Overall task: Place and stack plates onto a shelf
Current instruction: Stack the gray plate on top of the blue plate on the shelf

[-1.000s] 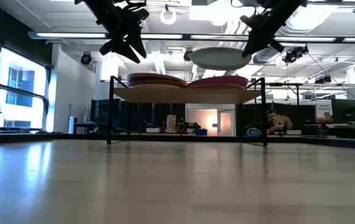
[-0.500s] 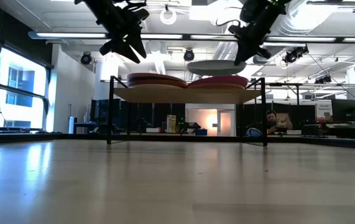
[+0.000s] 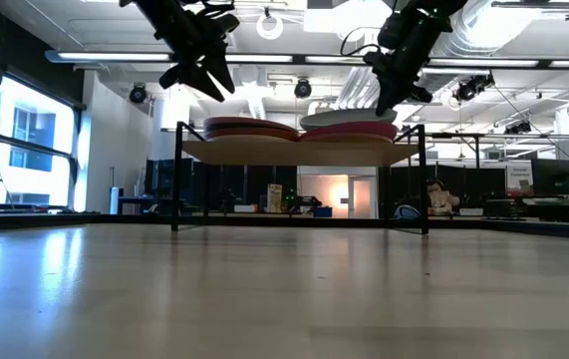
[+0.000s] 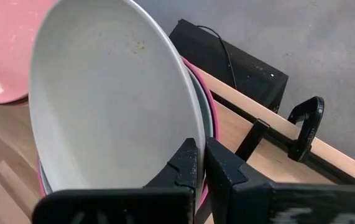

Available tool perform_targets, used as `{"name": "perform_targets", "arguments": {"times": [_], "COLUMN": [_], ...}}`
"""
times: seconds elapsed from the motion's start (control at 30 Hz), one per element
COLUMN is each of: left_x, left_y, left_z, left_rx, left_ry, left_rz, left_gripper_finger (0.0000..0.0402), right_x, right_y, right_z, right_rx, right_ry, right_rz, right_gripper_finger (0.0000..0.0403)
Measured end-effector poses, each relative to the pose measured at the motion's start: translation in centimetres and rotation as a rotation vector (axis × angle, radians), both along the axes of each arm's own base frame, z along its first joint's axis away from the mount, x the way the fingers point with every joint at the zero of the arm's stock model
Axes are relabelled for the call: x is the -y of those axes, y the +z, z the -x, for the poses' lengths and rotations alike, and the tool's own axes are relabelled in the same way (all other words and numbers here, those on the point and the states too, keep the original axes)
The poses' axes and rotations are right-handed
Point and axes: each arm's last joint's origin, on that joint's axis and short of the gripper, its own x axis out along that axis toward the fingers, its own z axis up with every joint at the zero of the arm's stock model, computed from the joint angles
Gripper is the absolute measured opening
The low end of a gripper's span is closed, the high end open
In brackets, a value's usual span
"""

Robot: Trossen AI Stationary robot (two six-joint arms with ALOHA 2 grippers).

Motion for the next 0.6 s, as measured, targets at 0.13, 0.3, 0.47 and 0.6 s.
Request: {"name": "perform_targets", "arguments": {"times": [0.13, 0.3, 0.47, 0.6], "left_x": [0.0, 0.0, 0.0, 0.0], "left_y": [0.0, 0.0, 0.0, 0.0], "left_z": [0.0, 0.0, 0.0, 0.0], "left_rx": [0.0, -0.011, -0.013, -0.014], "left_ry": [0.0, -0.019, -0.023, -0.023], "left_rz": [0.0, -0.018, -0.021, -0.021], "left_gripper_finger": [0.0133, 0.0133, 0.0133, 0.0133], "right_x": [-0.1, -0.4, -0.6, -0.6], "right_y": [0.0, -0.3, -0.4, -0.4], "right_z": [-0.1, -0.6, -1.2, -1.2], "right_rx": [-0.001, -0.019, -0.026, -0.039], "right_ry": [0.003, 0.048, 0.073, 0.067], "right_rz": [-0.001, 0.006, 0.008, 0.018], "right_gripper_finger": [0.0, 0.0, 0.0001, 0.0001]}}
